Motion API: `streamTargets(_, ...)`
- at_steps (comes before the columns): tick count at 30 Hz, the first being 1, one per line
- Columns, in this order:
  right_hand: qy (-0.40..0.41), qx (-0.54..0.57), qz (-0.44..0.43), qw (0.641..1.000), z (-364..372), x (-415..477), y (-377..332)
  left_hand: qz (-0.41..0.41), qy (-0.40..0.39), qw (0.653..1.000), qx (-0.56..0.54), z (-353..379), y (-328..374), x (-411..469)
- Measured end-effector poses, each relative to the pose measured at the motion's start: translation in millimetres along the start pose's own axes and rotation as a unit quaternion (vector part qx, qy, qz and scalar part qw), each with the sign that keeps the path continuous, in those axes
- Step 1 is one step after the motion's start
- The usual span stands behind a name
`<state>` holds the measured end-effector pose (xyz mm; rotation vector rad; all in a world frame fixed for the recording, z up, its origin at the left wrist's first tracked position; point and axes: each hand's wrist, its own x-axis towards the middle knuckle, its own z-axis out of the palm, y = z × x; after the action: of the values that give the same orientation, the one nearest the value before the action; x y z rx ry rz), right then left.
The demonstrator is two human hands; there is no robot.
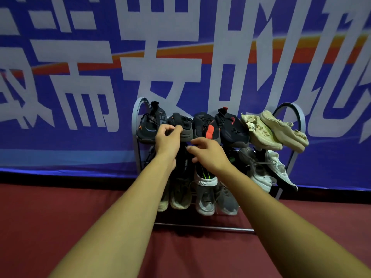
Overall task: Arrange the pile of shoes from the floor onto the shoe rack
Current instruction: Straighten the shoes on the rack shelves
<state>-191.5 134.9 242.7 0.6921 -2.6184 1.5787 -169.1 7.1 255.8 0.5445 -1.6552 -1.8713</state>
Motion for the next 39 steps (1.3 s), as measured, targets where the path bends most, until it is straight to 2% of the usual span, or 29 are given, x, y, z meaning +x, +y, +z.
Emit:
streamTargets(4,0.011,0.222,0.085,0.971,-3,-7,-7,0.022,-0.021,1.0,0.002,-5,9,-15)
streamTargets(9,0.013,0.305,0.106,0.946,-8,-15,-13,0.016,-0.039,0.999,-0.017,-14,27,-35)
streamTargets(13,-0.003,0.353,0.113,0.929,-14,-18,-17,-0.004,-0.065,0.998,-0.023,-24,31,-44)
streamTargets(17,0.024,0.385,0.159,0.909,-15,-24,-17,-0.056,-0.085,0.995,-0.016,-33,30,-46)
streamTargets(21,0.038,0.427,0.17,0.887,-17,-26,-19,-0.098,-0.118,0.988,-0.026,-35,25,-43)
streamTargets(25,0.032,0.426,0.18,0.886,-19,-25,-21,-0.101,-0.139,0.985,-0.008,-26,18,-42)
streamTargets(28,0.032,0.43,0.2,0.88,-18,-27,-18,-0.109,-0.129,0.983,-0.074,-22,13,-42)
streamTargets(36,0.092,0.526,0.22,0.816,-33,-24,-5,-0.152,-0.089,0.96,-0.218,-27,17,-35)
streamTargets(39,0.095,0.532,0.226,0.81,-36,-25,-5,-0.166,-0.072,0.948,-0.26,-26,20,-36)
